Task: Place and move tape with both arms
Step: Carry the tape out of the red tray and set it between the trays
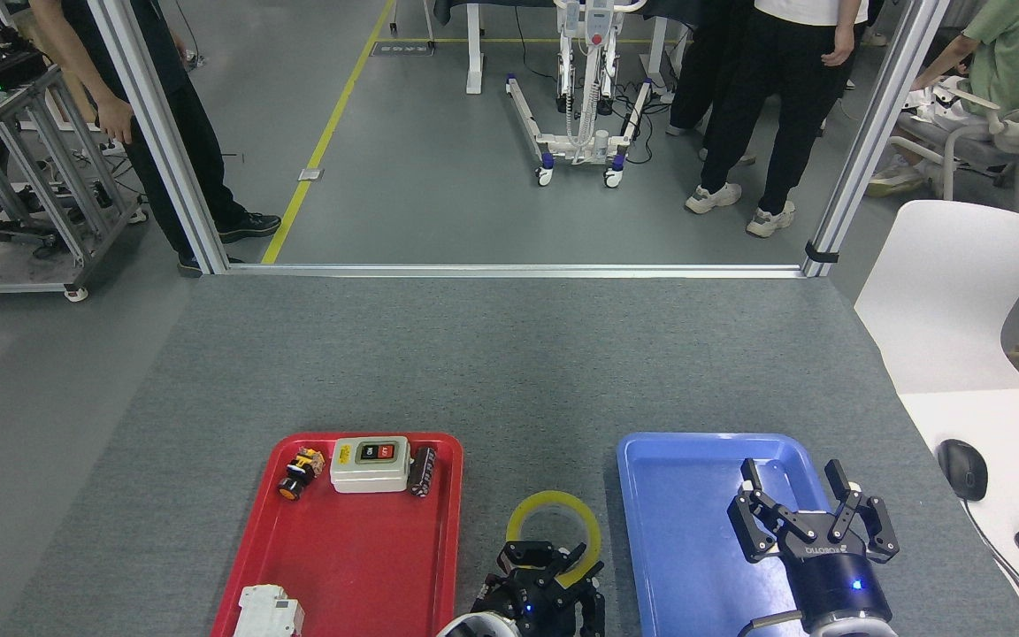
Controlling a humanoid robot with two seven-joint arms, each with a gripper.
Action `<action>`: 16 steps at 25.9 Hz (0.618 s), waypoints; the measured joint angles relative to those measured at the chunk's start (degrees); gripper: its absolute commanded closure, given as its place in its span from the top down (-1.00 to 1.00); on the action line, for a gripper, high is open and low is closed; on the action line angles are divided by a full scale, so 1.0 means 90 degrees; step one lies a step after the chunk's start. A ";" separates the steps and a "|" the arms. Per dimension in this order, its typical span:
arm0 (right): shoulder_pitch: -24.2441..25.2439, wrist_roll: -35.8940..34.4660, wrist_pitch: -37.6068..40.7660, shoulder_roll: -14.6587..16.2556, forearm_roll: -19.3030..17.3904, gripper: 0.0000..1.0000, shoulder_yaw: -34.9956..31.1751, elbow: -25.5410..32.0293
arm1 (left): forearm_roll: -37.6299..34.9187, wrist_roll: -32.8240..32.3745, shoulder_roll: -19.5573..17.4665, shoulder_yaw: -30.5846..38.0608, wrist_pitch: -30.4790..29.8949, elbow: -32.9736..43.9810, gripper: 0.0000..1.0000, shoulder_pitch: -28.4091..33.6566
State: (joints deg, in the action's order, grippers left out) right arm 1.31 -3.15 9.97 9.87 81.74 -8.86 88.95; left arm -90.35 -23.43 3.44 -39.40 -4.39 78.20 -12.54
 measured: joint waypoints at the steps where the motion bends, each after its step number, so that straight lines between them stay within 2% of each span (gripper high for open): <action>1: 0.0002 0.0000 0.0003 -0.0007 0.0000 1.00 0.0000 0.0000 | -0.0022 0.0000 0.0003 -0.0024 -0.0004 -0.0070 -1.00 -0.0014; 7: 0.0009 0.0002 0.0015 -0.0040 0.0012 1.00 0.0011 -0.0004 | -0.0083 0.0000 0.0038 -0.0072 -0.0064 -0.0235 -1.00 -0.0038; 8: 0.0010 0.0002 0.0016 -0.0050 0.0014 1.00 0.0013 -0.0010 | -0.0105 0.0000 0.0049 -0.0074 -0.0066 -0.0240 -0.66 -0.0036; 9: 0.0010 0.0003 0.0016 -0.0058 0.0015 1.00 0.0015 -0.0015 | -0.0138 0.0000 0.0061 -0.0074 -0.0052 -0.0244 -0.16 -0.0024; 10: 0.0010 0.0007 0.0016 -0.0062 0.0017 1.00 0.0019 -0.0024 | -0.0175 0.0000 0.0068 -0.0075 -0.0043 -0.0245 0.04 -0.0014; 16: 0.0011 0.0018 0.0024 -0.0071 0.0019 1.00 0.0042 -0.0063 | -0.0305 0.0036 0.0078 -0.0067 0.0009 -0.0106 0.12 0.0038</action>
State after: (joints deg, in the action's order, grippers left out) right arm 1.41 -2.99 10.19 9.24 81.91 -8.49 88.39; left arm -93.10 -23.11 4.14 -40.00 -4.31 77.25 -12.20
